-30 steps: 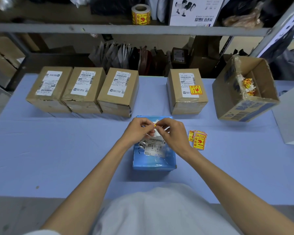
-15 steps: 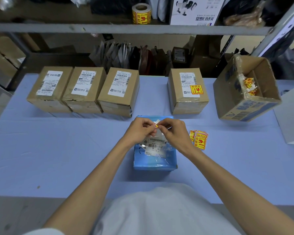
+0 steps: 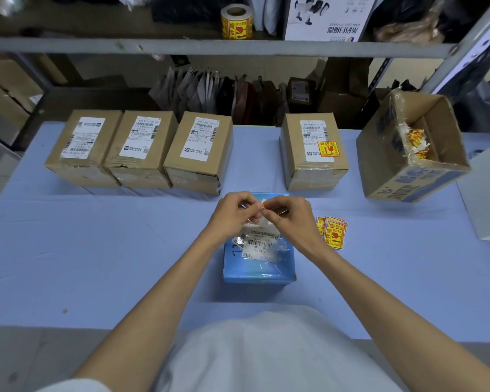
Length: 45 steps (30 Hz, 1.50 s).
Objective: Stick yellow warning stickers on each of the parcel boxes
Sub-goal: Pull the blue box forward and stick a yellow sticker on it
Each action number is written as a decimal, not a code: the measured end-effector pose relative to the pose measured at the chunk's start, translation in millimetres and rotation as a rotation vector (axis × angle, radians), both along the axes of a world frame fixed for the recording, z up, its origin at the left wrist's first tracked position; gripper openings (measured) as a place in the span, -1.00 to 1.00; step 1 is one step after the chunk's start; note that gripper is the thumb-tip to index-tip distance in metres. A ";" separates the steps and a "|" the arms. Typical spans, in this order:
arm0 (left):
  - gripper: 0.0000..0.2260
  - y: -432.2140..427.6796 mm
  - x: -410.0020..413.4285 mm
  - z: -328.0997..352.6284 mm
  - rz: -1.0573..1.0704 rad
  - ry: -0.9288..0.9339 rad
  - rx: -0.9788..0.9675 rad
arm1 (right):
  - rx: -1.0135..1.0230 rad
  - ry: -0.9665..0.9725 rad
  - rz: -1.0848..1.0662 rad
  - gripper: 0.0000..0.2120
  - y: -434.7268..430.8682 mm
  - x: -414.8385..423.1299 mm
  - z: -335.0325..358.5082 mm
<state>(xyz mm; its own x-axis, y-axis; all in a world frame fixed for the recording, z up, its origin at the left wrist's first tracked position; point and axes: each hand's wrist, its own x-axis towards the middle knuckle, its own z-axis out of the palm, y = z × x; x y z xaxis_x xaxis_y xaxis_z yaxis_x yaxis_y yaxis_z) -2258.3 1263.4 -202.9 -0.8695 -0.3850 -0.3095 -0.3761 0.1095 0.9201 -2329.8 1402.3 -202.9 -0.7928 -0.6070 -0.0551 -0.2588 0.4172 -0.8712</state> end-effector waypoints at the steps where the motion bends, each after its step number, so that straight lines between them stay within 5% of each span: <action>1: -0.92 -0.6 0.2 -0.3 -0.010 0.008 -0.027 | -0.004 -0.011 -0.003 -0.91 0.0 0.0 -0.2; 12: -0.93 2.2 -0.1 -0.9 0.010 0.031 -0.087 | -0.128 -0.235 -0.139 -0.91 -2.4 -2.3 -2.5; 27: -0.78 5.2 -11.0 -5.4 0.215 0.079 0.300 | -0.239 -0.392 -0.253 -0.89 -6.5 -6.4 5.3; 45: -0.77 -9.0 -9.5 -16.4 0.520 -0.016 0.109 | -0.144 -0.368 -0.317 -0.88 -1.2 -10.4 -3.4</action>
